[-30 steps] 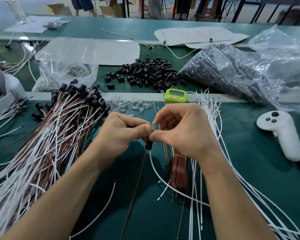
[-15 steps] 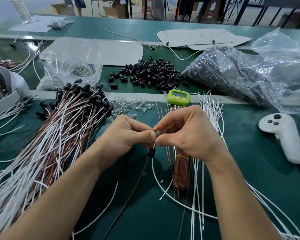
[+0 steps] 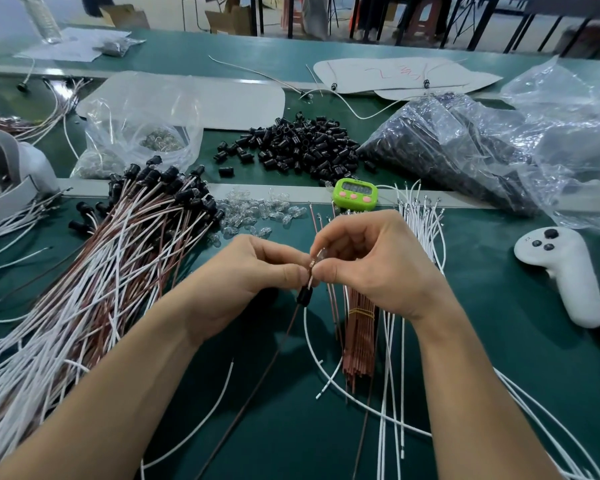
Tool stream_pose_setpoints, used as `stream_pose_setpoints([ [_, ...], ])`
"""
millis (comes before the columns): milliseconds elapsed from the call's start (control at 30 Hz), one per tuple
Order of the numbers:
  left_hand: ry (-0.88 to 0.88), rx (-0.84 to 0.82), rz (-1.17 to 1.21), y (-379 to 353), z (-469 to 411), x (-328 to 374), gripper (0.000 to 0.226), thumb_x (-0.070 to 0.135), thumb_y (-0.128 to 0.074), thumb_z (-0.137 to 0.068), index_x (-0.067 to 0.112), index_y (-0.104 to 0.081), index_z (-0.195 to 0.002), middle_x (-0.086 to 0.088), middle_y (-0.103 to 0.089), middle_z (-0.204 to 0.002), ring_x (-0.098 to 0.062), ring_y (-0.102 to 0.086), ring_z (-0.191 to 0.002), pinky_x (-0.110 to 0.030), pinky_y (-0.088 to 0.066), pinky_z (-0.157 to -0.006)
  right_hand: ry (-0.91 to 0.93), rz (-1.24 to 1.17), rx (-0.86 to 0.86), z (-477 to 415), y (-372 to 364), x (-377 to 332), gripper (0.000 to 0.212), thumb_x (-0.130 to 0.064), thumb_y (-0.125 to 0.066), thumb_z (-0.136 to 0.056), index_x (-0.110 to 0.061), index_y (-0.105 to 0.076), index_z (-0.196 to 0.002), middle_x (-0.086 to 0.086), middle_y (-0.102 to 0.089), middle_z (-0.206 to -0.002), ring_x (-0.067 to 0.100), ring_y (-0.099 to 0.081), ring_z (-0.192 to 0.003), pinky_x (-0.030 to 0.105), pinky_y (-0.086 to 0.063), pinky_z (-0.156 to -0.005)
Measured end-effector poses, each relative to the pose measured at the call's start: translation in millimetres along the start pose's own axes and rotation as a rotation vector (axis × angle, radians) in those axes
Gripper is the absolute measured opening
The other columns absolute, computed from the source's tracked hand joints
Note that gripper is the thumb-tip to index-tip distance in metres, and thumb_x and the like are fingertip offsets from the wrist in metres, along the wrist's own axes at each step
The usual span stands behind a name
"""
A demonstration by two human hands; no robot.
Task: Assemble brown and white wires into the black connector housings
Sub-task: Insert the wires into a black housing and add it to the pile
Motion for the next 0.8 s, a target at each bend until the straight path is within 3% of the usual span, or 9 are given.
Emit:
stream_pose_setpoints([
  [67,0.004,-0.002,-0.011,1,0,0,0.02,0.006,-0.076,-0.074,0.009,-0.083,-0.093,-0.011,-0.078,-0.093,-0.014,-0.069,-0.088,-0.02,-0.052,-0.086,0.005,-0.01,0.018,-1,0,1,0.019,0.004,-0.088,-0.072,-0.009,-0.079,-0.083,0.007,-0.076,-0.072,0.018,-0.073,-0.066,0.027,-0.058,-0.063],
  [233,0.016,0.025,0.003,-3,-1,-1,0.016,0.003,-0.081,-0.075,0.006,-0.082,-0.091,-0.012,-0.076,-0.089,-0.015,-0.066,-0.085,-0.02,-0.052,-0.082,0.002,-0.025,-0.027,-2,-2,3,0.018,0.008,-0.085,-0.073,-0.006,-0.078,-0.081,0.012,-0.074,-0.071,0.015,-0.066,-0.063,0.028,-0.054,-0.06],
  [333,0.036,0.041,0.026,-4,-1,0,0.026,0.002,-0.081,-0.076,0.008,-0.081,-0.101,-0.014,-0.076,-0.095,-0.016,-0.065,-0.087,-0.019,-0.053,-0.082,-0.006,-0.025,-0.042,-1,-1,5,0.014,0.002,-0.085,-0.074,-0.006,-0.076,-0.081,0.012,-0.071,-0.069,0.014,-0.062,-0.062,0.029,-0.051,-0.06],
  [467,0.041,0.06,0.061,-5,-2,3,0.036,0.003,-0.082,-0.079,0.015,-0.078,-0.112,-0.014,-0.073,-0.091,-0.013,-0.063,-0.075,-0.018,-0.053,-0.076,-0.022,-0.014,-0.062,-2,-2,10,0.011,-0.007,-0.084,-0.075,-0.011,-0.074,-0.08,0.004,-0.068,-0.066,0.012,-0.061,-0.063,0.026,-0.049,-0.06],
  [567,0.025,0.049,0.048,-5,-1,4,0.038,0.013,-0.078,-0.08,0.017,-0.075,-0.118,-0.014,-0.076,-0.105,-0.02,-0.07,-0.09,-0.026,-0.053,-0.087,-0.022,-0.023,-0.017,-4,-1,12,0.01,-0.01,-0.081,-0.075,-0.012,-0.073,-0.081,0.002,-0.072,-0.069,0.016,-0.063,-0.063,0.027,-0.05,-0.06],
  [633,0.019,0.008,0.034,-5,1,5,0.041,0.014,-0.076,-0.08,0.02,-0.073,-0.12,-0.013,-0.078,-0.107,-0.02,-0.073,-0.099,-0.023,-0.054,-0.088,-0.006,-0.046,0.028,-5,3,12,0.01,-0.009,-0.08,-0.077,-0.011,-0.072,-0.082,0.001,-0.072,-0.069,0.017,-0.063,-0.061,0.03,-0.048,-0.058],
  [800,0.082,-0.037,0.023,-7,2,5,0.022,0.009,-0.076,-0.086,0.015,-0.075,-0.107,-0.013,-0.078,-0.101,-0.018,-0.075,-0.09,-0.021,-0.058,-0.077,0.036,-0.146,0.14,-7,8,13,0.014,-0.004,-0.079,-0.076,-0.015,-0.072,-0.08,-0.004,-0.068,-0.065,0.009,-0.059,-0.054,0.024,-0.049,-0.054],
])
Point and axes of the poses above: each hand's wrist, its own z-axis away from the middle knuckle, its own y-axis out of the back of the hand, x = y × z, the point moved 1 cm from there along -z, towards the middle knuckle
